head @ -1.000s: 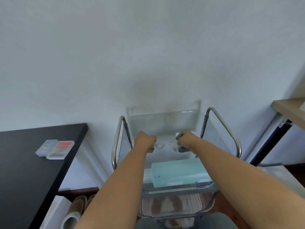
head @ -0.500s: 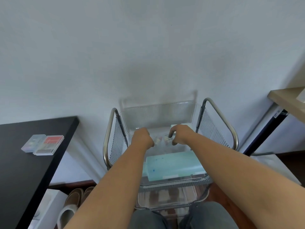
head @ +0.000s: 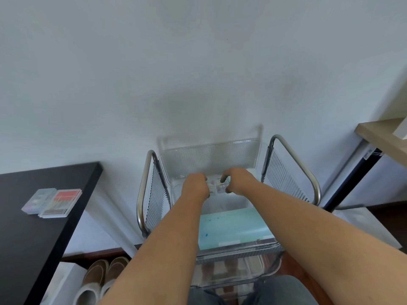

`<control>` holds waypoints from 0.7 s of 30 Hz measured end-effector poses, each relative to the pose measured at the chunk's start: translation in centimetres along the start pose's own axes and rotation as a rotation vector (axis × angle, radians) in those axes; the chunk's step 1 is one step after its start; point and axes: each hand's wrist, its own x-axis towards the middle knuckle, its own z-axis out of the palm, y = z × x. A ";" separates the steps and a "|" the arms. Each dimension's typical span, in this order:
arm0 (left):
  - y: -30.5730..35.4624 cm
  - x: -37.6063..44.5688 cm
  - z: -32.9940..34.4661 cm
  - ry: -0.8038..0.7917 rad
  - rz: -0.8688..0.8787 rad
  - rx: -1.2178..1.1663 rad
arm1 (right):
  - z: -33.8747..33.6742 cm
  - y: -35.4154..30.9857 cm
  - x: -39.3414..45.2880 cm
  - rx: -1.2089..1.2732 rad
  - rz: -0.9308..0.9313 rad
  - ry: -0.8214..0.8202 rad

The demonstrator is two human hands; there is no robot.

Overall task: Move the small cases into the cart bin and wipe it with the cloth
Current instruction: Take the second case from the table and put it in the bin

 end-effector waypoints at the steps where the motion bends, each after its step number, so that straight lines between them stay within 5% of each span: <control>1: 0.0 0.3 0.1 0.010 -0.009 0.004 | 0.0 0.0 0.3 0.005 0.002 0.002; 21: 0.3 1.5 1.1 0.057 0.069 -0.032 | 0.0 1.8 1.5 0.132 0.023 0.062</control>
